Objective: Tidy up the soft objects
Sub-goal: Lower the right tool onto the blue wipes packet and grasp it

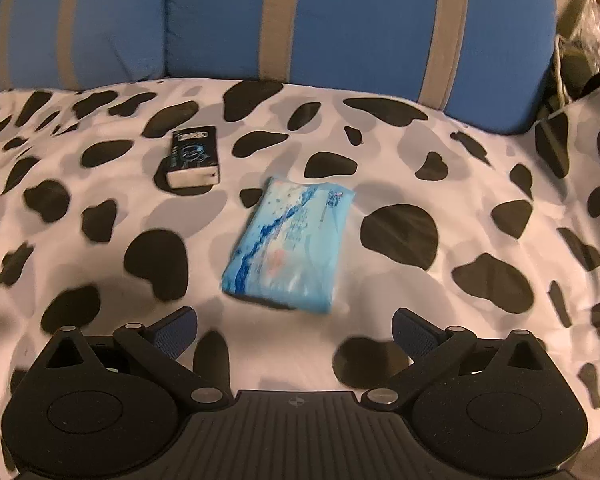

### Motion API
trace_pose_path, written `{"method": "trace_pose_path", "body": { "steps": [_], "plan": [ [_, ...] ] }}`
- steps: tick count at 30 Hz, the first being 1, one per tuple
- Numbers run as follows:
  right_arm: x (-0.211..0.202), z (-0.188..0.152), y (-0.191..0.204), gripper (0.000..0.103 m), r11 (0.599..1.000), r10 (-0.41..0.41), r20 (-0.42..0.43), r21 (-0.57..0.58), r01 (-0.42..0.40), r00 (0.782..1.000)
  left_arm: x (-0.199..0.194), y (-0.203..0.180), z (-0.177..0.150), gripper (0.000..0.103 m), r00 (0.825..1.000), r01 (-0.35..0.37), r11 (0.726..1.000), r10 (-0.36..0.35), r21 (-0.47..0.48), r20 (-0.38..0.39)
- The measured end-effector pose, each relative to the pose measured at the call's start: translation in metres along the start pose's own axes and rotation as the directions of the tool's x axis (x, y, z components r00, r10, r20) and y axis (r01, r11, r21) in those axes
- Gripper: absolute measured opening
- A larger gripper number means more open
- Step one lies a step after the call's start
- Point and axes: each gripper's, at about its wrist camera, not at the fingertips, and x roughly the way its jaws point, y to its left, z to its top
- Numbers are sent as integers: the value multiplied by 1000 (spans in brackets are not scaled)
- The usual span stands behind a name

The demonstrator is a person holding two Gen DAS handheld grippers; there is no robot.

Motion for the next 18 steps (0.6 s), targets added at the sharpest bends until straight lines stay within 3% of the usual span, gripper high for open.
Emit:
{"method": "trace_pose_path", "body": {
  "steps": [10,18],
  "plan": [
    [53,28,1,103,996,-31,-29,86,33,999,3,5,3,72,999,23,1000,-24,-14,-28],
    [79,39,1,102,993,-80,-17,83,81,997,7,12,7,72,999,22,999,-24,-43,-46]
  ]
}}
